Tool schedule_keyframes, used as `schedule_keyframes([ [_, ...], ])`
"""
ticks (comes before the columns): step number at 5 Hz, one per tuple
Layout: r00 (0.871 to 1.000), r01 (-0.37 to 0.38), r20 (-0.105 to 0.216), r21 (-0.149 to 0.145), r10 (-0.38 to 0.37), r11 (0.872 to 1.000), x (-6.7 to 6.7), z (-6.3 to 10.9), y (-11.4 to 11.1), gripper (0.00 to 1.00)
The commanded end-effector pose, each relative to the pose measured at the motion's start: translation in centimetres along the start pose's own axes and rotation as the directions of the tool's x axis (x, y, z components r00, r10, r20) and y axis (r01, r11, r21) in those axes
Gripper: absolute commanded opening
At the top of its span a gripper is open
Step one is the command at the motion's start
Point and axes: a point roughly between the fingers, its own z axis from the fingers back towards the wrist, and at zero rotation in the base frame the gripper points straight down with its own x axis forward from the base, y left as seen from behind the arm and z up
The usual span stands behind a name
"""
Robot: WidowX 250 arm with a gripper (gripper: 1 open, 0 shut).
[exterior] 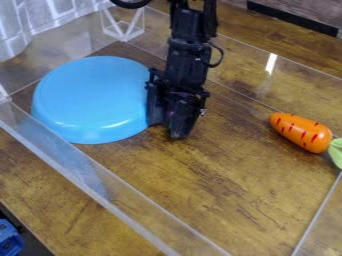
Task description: Remove the purple eggplant from the blue tray and put it on the table
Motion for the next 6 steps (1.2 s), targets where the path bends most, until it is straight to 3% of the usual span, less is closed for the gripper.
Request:
schedule_keyframes([
  [1,0.999,0.020,0.026,0.021,-0.021,1.000,0.29,0.74,-0.56,0.00],
  [6,0.999,0.039,0.010,0.041,-0.039,0.998,0.09,0.19,-0.91,0.00],
])
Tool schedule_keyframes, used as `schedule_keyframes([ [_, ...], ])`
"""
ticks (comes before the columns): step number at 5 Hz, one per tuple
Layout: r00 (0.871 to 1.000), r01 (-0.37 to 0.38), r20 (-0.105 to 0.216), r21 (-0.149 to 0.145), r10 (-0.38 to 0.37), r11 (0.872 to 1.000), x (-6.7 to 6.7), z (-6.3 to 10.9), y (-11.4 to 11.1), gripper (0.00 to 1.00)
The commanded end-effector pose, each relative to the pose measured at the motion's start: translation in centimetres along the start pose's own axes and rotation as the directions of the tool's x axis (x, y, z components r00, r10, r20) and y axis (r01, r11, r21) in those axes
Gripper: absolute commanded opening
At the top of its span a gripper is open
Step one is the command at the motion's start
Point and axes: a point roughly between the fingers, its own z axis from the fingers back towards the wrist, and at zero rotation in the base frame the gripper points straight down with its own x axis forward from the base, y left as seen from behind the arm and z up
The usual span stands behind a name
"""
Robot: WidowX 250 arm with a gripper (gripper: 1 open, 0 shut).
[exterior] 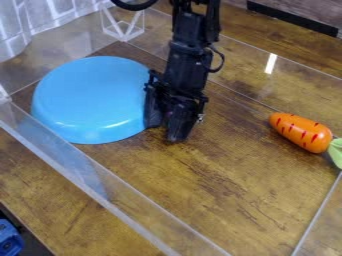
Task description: Remove the purple eggplant from the blue tray and put it on the table
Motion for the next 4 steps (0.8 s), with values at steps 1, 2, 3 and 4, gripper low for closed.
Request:
schedule_keyframes([
  [1,1.000,0.023,0.018,0.015,-0.024,1.000,0.15,0.67,-0.72,0.00],
  [2,1.000,0.025,0.013,0.019,-0.025,1.000,0.09,0.64,-0.77,0.00],
  [3,1.000,0.027,0.008,0.022,-0.027,0.999,0.03,0.64,-0.83,0.00],
  [4,1.000,0.028,0.003,0.026,-0.028,0.999,0.00,0.62,-0.88,0.00],
])
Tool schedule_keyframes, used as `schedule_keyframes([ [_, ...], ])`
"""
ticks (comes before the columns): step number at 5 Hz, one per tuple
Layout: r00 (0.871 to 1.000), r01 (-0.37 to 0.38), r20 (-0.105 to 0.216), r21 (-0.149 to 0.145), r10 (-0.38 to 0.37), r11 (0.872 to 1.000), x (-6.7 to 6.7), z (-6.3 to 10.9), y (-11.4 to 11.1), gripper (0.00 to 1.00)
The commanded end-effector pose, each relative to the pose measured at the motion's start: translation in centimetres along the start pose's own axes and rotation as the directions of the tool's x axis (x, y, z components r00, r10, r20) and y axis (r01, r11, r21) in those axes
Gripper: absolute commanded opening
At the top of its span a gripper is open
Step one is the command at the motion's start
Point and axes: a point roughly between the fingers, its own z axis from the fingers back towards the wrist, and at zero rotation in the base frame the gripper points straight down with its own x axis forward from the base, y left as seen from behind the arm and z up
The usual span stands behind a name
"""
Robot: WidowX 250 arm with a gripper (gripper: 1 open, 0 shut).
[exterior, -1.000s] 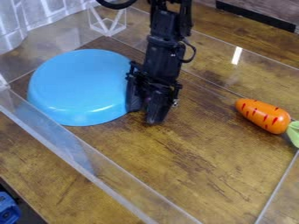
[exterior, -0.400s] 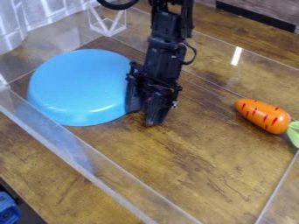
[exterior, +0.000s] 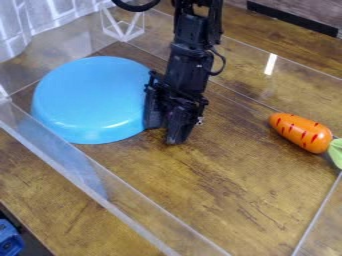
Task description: Remove the purple eggplant from the blue tray and put it on the table
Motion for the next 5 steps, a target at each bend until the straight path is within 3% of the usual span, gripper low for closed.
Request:
schedule_keyframes([
  [1,1.000,0.023,0.015,0.014,-0.023,1.000,0.15,0.71,-0.77,0.00],
  [5,0.999,0.035,0.001,0.020,-0.035,0.999,0.10,0.81,-1.25,0.00],
])
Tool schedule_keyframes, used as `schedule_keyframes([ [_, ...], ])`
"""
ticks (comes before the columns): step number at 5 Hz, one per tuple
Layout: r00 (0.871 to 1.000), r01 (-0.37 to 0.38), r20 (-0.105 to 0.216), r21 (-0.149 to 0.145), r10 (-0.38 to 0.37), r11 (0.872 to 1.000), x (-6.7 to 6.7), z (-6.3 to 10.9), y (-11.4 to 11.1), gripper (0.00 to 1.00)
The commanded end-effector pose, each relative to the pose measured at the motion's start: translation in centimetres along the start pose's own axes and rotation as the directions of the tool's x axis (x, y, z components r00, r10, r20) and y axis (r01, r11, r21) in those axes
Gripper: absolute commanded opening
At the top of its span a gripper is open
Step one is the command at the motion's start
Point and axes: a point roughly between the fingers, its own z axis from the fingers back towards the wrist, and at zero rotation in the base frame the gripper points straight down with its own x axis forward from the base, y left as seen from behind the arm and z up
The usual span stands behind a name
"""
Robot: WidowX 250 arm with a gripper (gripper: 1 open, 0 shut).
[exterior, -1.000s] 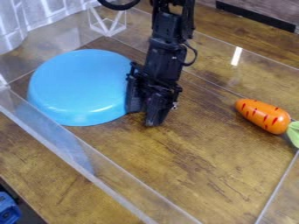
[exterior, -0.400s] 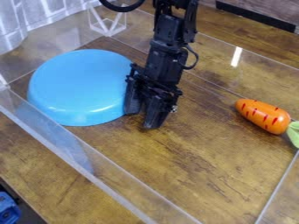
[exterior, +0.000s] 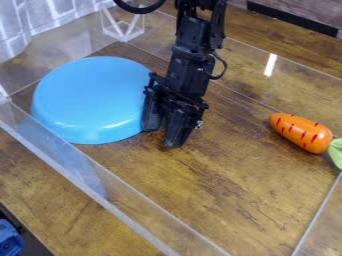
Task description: Remove the purple eggplant from the blue tray and put it on the table
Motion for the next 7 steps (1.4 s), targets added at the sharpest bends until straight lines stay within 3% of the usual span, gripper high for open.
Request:
schedule_keyframes([
  [1,0.999,0.034,0.025,0.013,-0.035,0.999,0.4,0.9,-1.1,0.00],
  [7,0.997,0.073,0.010,0.013,-0.073,0.997,0.6,0.8,-2.5,0.00],
])
